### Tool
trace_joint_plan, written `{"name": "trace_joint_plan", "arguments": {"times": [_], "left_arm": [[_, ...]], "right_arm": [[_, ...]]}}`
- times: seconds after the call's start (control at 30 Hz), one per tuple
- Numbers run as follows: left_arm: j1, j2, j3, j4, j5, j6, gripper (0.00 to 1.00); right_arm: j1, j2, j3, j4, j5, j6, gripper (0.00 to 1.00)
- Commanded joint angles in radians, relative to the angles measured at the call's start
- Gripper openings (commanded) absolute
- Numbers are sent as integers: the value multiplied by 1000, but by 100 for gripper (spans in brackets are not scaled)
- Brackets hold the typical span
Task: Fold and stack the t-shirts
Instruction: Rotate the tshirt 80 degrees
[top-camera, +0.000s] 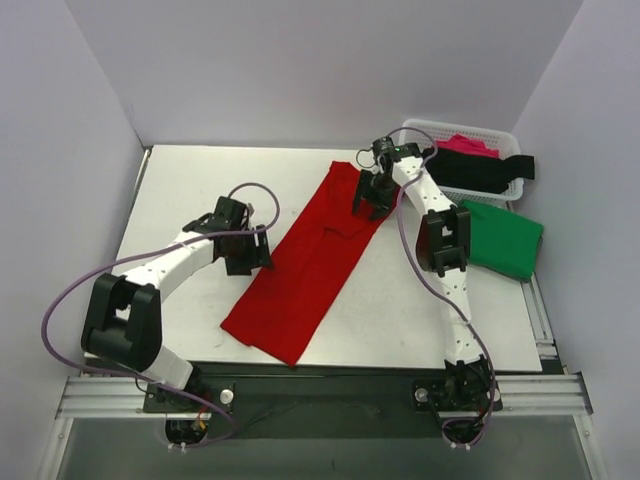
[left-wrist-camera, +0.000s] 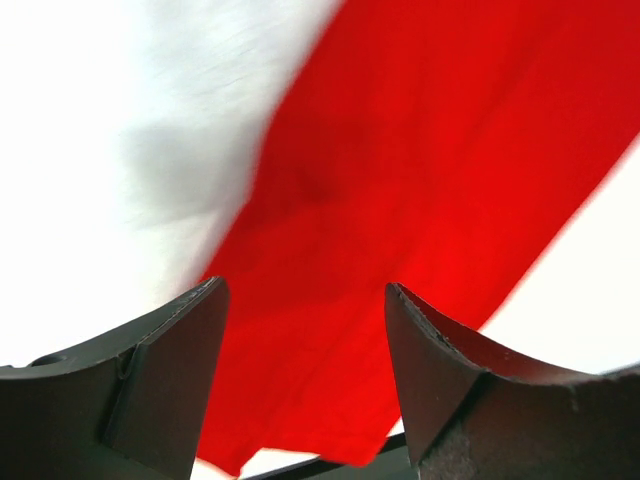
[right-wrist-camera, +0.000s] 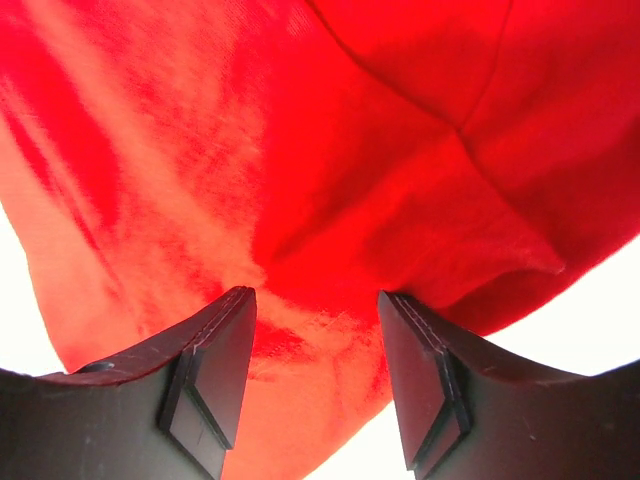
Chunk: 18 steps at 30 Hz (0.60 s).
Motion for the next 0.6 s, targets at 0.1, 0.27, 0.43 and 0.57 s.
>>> {"name": "trace_joint_plan", "arguments": {"times": [0.1, 0.27, 0.43, 0.57], "left_arm": [[40, -141, -88, -145, -175, 4, 73], [45, -248, -168, -220, -266, -38, 70], [52, -340, -295, -240, -290, -93, 68], [55, -460, -330, -217, -277, -133, 67]], "right_arm": [[-6, -148, 11, 35, -113, -55, 53], [42, -338, -237, 49, -98, -67, 52], [175, -551, -544, 99, -93, -23, 49], [347, -696, -813, 190, -101, 51, 47]]}}
